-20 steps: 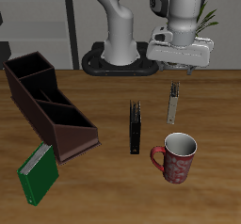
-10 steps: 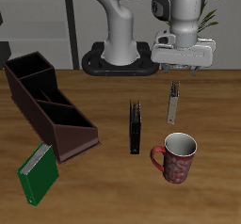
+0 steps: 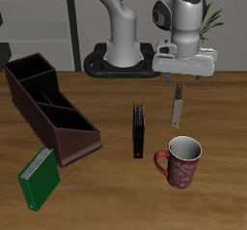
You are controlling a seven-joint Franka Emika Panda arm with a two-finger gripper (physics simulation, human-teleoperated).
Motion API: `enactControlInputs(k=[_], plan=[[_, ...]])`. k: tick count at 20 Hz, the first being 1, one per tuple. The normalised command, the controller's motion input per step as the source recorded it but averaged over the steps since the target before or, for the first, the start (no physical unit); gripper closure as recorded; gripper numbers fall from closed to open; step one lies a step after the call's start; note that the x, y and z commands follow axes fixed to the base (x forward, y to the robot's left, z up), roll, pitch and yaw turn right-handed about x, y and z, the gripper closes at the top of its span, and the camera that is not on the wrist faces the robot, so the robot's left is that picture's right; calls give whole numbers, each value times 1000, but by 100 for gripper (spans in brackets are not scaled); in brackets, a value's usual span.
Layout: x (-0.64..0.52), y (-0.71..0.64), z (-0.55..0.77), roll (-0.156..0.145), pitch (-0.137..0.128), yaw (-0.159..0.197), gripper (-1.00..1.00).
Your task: Place the yellow book into the right desk caddy's back compartment
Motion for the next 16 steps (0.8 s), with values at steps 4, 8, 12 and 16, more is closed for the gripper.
enactControlInputs(k=[4,8,12,16], plan=[[40,-59,-132,-2,22,9,-100],[74,-90,-257,-16,37,31,-100],[52,-15,-314,6,49,40,-100],[15,30,-177,38,27,22,-100]])
